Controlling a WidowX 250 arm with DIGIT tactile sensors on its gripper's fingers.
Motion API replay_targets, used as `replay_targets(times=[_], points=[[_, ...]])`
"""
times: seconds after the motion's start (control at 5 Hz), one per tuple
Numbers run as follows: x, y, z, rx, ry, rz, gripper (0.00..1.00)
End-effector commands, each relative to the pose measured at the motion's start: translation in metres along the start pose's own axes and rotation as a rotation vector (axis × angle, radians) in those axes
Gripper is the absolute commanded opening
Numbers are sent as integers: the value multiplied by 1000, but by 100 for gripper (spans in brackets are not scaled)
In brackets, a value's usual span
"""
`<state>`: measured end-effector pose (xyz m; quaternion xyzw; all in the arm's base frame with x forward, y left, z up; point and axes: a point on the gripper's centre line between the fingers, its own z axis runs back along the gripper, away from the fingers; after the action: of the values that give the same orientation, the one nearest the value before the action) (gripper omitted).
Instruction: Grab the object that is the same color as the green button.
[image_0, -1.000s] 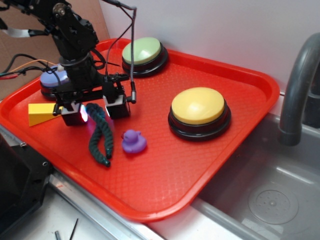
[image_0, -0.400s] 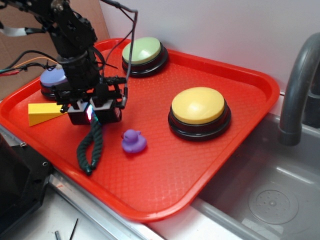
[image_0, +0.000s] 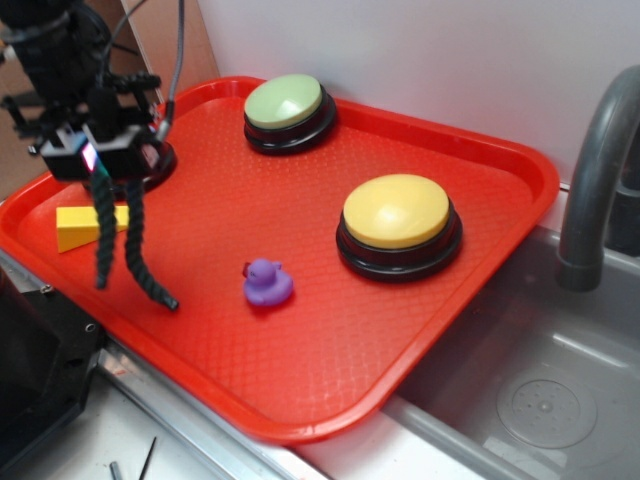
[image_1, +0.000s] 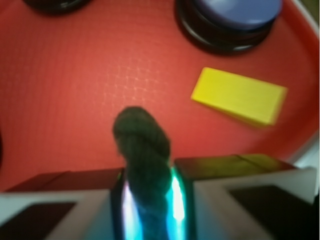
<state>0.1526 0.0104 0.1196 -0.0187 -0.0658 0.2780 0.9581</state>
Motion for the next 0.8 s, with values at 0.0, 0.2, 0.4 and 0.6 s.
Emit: replay_targets(times=[0.0,0.2,0.4,0.6], points=[[31,-23,104,118,27,-402,0],[42,-31,117,160,8,-471,0],[58,-27,117,123,-13,-488,0],[62,-29,107,125,0,-501,0]])
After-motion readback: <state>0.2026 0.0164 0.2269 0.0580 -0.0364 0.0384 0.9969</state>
